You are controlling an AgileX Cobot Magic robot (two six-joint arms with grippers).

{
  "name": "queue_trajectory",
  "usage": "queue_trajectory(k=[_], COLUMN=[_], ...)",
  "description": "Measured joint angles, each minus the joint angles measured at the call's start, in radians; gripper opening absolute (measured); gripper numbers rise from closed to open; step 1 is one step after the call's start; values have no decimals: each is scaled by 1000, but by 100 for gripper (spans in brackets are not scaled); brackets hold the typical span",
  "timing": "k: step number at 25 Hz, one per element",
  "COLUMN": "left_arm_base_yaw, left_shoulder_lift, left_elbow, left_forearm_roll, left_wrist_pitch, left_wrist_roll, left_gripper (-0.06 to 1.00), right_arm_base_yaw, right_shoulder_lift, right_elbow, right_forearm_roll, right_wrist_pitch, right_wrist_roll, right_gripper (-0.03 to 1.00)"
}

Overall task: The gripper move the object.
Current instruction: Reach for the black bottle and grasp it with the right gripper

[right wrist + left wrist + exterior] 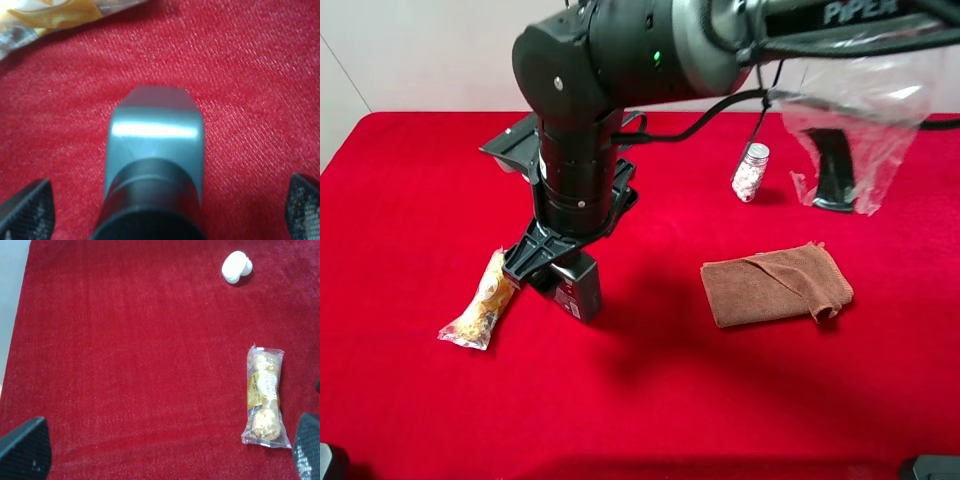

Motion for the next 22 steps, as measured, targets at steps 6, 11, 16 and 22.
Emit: queue_trajectory(k=[6, 11, 16, 22], left_arm_base_yaw=[0, 0, 0, 0], left_shoulder_lift=[0, 0, 0, 0], left_elbow=[0, 0, 0, 0], left_forearm_roll=[0, 0, 0, 0], left_wrist_pitch=[0, 0, 0, 0], left_wrist_roll=[0, 0, 0, 0], left_gripper=[96, 96, 96, 96], right_arm_base_yaw=[0, 0, 0, 0], right_shoulder_lift=[27, 57, 57, 57], right_elbow=[0, 0, 0, 0], right_forearm_roll=[-2, 0, 1, 3], right_wrist_pitch=[-25, -25, -25, -25], right_wrist_roll=[0, 0, 0, 0], right_gripper=[69, 69, 65, 43])
